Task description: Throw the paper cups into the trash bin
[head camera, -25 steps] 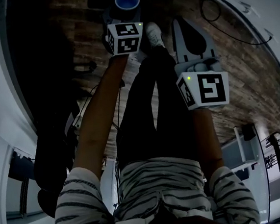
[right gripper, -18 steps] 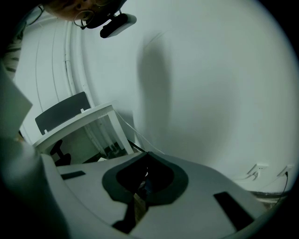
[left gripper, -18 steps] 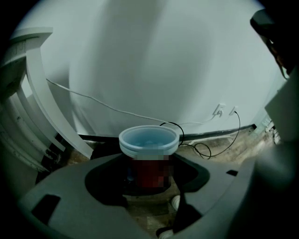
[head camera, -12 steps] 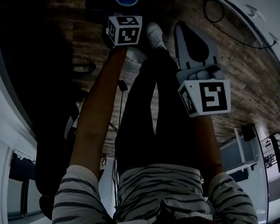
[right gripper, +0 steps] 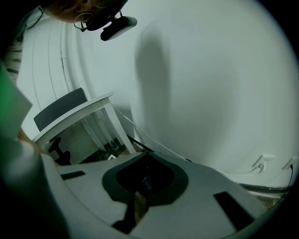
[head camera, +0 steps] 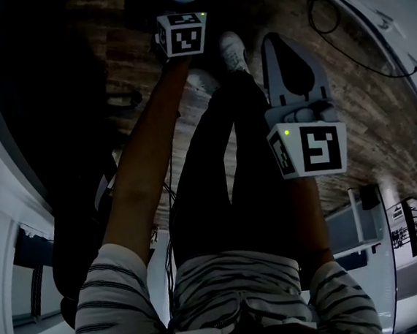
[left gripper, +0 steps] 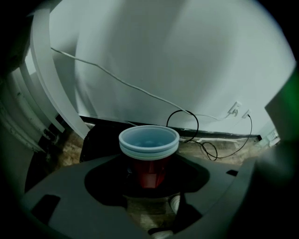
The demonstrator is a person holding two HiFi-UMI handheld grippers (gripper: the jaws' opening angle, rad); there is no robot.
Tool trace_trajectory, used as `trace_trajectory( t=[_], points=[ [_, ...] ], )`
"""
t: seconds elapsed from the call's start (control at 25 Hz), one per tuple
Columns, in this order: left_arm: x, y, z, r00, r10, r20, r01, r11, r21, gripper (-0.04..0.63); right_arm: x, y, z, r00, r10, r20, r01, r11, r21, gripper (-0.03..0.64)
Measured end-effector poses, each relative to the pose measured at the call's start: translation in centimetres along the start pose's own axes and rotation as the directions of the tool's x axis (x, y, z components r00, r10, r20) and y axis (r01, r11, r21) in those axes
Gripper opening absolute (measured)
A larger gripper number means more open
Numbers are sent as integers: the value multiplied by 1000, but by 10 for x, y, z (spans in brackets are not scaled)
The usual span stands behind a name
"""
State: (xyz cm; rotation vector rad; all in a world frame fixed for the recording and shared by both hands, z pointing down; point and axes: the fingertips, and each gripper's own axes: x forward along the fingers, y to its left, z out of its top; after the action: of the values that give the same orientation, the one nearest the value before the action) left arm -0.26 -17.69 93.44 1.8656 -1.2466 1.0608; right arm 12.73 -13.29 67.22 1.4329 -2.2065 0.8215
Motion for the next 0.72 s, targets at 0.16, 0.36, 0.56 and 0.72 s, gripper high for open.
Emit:
trace_trajectory(
  t=[0.16,0.36,0.56,0.72],
  points=[
    [16,9,-4,1000,21,-2,-21,1000,-23,301,10,5,-3,1000,11,-5,-11,1000,-1,9],
    [37,20,-13,999,35,-40,-38,998,-58,301,21,6,-7,1000,22,-14,-22,1000,-5,9],
    [43,32,-8,997,45,-57,-49,997,-62,301,27,5,-17,999,22,-30,-22,1000,10,9],
    [54,28,-13,996,10,-88,-17,997,-76,301,31,6,-20,999,27,-30,-27,1000,14,9]
  ],
)
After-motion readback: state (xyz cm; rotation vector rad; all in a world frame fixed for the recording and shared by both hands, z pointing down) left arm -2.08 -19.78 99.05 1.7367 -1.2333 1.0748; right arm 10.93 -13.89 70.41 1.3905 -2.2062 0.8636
